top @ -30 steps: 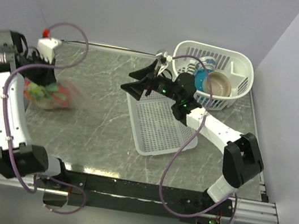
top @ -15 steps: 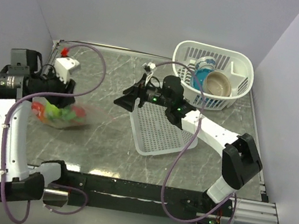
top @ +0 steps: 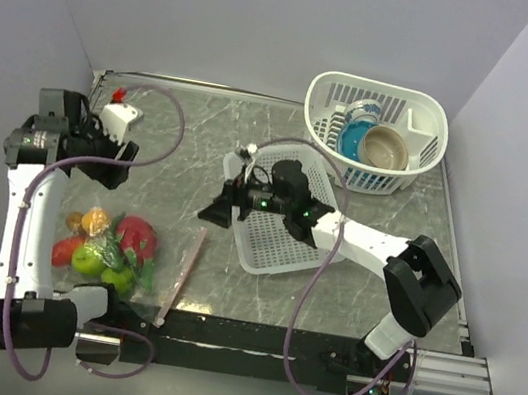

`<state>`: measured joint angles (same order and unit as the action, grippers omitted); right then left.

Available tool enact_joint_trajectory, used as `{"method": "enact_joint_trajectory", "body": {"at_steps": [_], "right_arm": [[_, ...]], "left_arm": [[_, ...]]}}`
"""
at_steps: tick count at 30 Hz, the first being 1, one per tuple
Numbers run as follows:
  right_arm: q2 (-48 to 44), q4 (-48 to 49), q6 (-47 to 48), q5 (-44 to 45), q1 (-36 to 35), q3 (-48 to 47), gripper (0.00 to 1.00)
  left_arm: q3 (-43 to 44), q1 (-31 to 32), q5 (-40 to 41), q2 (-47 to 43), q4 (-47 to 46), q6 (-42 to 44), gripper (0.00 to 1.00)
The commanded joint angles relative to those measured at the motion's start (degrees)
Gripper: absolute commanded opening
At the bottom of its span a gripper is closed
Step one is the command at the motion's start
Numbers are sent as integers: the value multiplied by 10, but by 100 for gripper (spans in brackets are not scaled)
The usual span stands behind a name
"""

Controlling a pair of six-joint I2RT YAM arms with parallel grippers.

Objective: Open the zip-top bag and remove the fake food

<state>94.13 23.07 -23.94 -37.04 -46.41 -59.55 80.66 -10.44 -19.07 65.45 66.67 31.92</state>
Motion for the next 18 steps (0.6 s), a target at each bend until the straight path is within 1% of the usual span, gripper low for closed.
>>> {"method": "enact_joint_trajectory", "body": {"at_steps": [1, 2, 3, 4, 5, 6, 7, 9, 10, 12, 13, 15, 16, 18], "right_arm": [[-74, -1, 30, 16, -27, 60, 86], [-82, -16, 38, 21, -34, 79, 85], [-96, -26, 55, 34, -39, 87, 85], [-101, -35, 62, 37, -56, 100, 85], [-105, -46, 69, 40, -64, 104, 85], [-112, -51, 80, 43, -75, 109, 85], [-112, -57, 87, 54, -85, 109, 85], [-105, -71, 101, 68, -115, 108, 85], [-98, -72, 105, 78, -123, 102, 85], [-71, -80, 112, 86, -141, 92, 85], [-62, -85, 113, 91, -148, 79, 85], [-34, -84, 114, 98, -156, 70, 85], [-28, -80, 112, 98, -158, 66, 84], [-11, -77, 109, 98, -164, 60, 84]], "left_arm": [[-148, -30, 116, 9, -73, 46, 45], [-166, -54, 114, 15, -62, 72, 39], [-182, -68, 108, 32, -51, 84, 30], [-183, -99, 90, 41, -36, 111, 21], [-180, -113, 82, 50, 1, 124, 19], [-168, -128, 73, 65, 18, 139, 18], [-160, -156, 63, 71, 32, 162, 19], [-133, -181, 58, 79, 61, 184, 20], [-125, -203, 56, 81, 68, 199, 22], [-106, -222, 54, 85, 83, 214, 26], [-104, -237, 52, 86, 86, 224, 36], [-115, -246, 48, 91, 93, 231, 50], [-125, -251, 49, 91, 92, 235, 59], [-169, -256, 60, 84, 76, 239, 66]]}}
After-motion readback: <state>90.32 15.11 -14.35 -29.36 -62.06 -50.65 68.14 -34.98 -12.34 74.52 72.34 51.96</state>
